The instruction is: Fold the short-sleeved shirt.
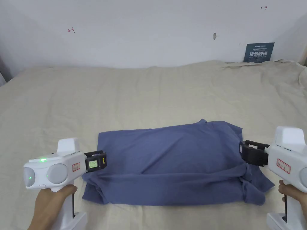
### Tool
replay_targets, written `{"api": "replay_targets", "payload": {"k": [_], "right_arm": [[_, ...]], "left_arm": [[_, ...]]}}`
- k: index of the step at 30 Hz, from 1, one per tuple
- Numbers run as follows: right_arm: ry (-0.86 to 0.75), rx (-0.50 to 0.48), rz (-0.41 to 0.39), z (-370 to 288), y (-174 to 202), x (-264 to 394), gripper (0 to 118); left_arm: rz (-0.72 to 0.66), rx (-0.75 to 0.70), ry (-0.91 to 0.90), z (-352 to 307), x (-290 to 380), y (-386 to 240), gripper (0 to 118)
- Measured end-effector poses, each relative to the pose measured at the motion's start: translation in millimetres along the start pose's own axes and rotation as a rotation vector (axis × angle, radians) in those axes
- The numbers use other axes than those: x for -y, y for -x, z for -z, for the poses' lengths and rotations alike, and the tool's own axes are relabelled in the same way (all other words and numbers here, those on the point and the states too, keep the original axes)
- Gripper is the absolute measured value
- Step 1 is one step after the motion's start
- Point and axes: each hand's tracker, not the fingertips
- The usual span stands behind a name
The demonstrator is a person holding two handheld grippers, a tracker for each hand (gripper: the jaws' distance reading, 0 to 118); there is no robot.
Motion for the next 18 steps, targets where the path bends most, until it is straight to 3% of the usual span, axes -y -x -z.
{"api": "replay_targets", "payload": {"k": [6, 8, 10, 11, 12, 13, 14, 18], "right_arm": [[-0.093, 0.010, -0.010, -38.0, 7.0, 12.3, 91], [-0.121, 0.034, -0.028, -46.2, 10.2, 19.0, 90], [-0.147, 0.055, -0.040, -54.2, 15.4, 25.9, 75], [-0.152, 0.058, -0.045, -57.0, 16.5, 28.5, 56], [-0.160, 0.062, -0.046, -59.1, 17.3, 31.4, 20], [-0.164, 0.061, -0.053, -59.8, 16.8, 33.7, 0], [-0.175, 0.058, -0.054, -61.4, 17.0, 36.0, 0], [-0.173, 0.043, -0.054, -63.4, 17.3, 40.8, 0]], "left_arm": [[-0.045, 0.046, -0.151, -46.8, 16.7, -3.7, 115], [-0.033, 0.020, -0.191, -61.3, 25.1, -11.3, 106], [-0.003, 0.003, -0.227, -71.8, 34.3, -17.0, 73], [0.023, -0.013, -0.234, -73.7, 38.1, -19.0, 46], [0.043, -0.032, -0.233, -69.4, 41.3, -16.8, 14], [0.051, -0.031, -0.220, -68.1, 44.4, -15.6, 5], [0.045, -0.017, -0.213, -69.3, 46.4, -13.3, 0], [-0.027, 0.018, -0.118, -60.4, 56.3, -1.7, 0]]}}
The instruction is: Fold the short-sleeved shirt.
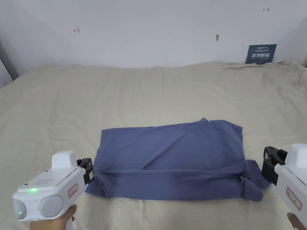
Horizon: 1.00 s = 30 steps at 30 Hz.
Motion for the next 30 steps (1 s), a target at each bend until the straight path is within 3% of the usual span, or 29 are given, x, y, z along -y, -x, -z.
{"api": "replay_targets", "payload": {"k": [10, 12, 15, 16, 27, 29, 30], "right_arm": [[0.039, -0.007, 0.017, 10.9, -0.1, 1.5, 0], [0.049, -0.009, 0.016, 15.4, -1.8, 4.2, 0], [0.063, -0.009, 0.013, 21.7, -2.4, 6.4, 0], [0.066, -0.010, 0.014, 23.0, -2.5, 7.4, 0], [0.113, 0.007, 0.024, 42.0, -7.0, 11.7, 0], [0.121, 0.007, 0.027, 43.1, -8.0, 13.3, 0], [0.128, 0.007, 0.031, 45.0, -8.7, 14.3, 0]], "left_arm": [[0.013, -0.046, 0.257, 54.8, 22.0, 26.7, 1], [-0.004, -0.050, 0.301, 71.7, 24.0, 32.4, 17], [-0.049, -0.063, 0.400, 100.5, 29.1, 42.2, 70], [-0.048, -0.068, 0.439, 109.3, 30.1, 44.0, 74], [0.017, -0.131, 0.561, 148.3, 32.0, 24.3, 77], [0.031, -0.132, 0.570, 147.9, 29.0, 21.5, 70], [0.040, -0.118, 0.573, 143.0, 26.8, 19.2, 53]]}}
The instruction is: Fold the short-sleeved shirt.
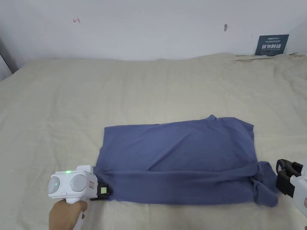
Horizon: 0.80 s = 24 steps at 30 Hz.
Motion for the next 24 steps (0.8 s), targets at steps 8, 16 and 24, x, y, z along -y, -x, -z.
{"api": "replay_targets", "payload": {"k": [8, 16, 24], "right_arm": [[0.162, 0.032, 0.085, 32.2, -20.6, 21.5, 4], [0.383, 0.053, 0.078, 93.0, -39.5, 66.2, 87], [0.407, 0.052, 0.074, 124.0, -35.1, 79.2, 70]], "left_arm": [[0.020, 0.072, -0.049, -10.7, -1.0, 7.0, 1], [0.004, 0.139, -0.111, -33.5, -7.8, 20.7, 1], [0.006, 0.142, -0.111, -28.9, -3.3, 22.1, 1]]}}
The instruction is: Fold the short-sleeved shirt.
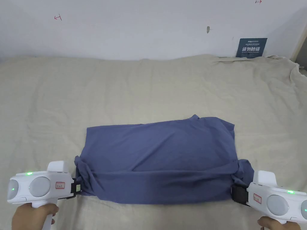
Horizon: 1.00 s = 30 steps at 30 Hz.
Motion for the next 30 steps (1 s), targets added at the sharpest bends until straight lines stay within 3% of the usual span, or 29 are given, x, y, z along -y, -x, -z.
{"api": "replay_targets", "payload": {"k": [2, 3, 8, 13, 18, 30], "right_arm": [[-0.004, -0.014, -0.002, 6.4, -3.3, 1.4, 24], [0.006, -0.016, -0.011, 9.8, -3.7, 1.4, 8], [-0.037, -0.056, 0.052, -16.9, -11.0, 9.9, 8], [-0.067, -0.068, 0.025, -51.7, -22.0, 18.8, 8], [-0.080, -0.107, 0.028, -88.2, -19.8, 38.5, 8], [-0.028, -0.082, 0.009, -129.3, -17.6, 96.9, 8]], "left_arm": [[-0.001, 0.000, 0.003, 1.3, 1.6, 1.4, 1], [-0.007, 0.002, 0.001, 1.5, 2.8, 2.4, 1], [-0.038, 0.015, -0.009, -4.9, 7.2, 16.6, 1], [-0.137, 0.063, -0.012, -11.0, 12.4, 48.2, 1], [-0.122, 0.059, -0.004, -32.0, 36.7, 40.6, 1], [-0.108, 0.034, 0.052, -57.9, 112.2, 39.1, 1]]}}
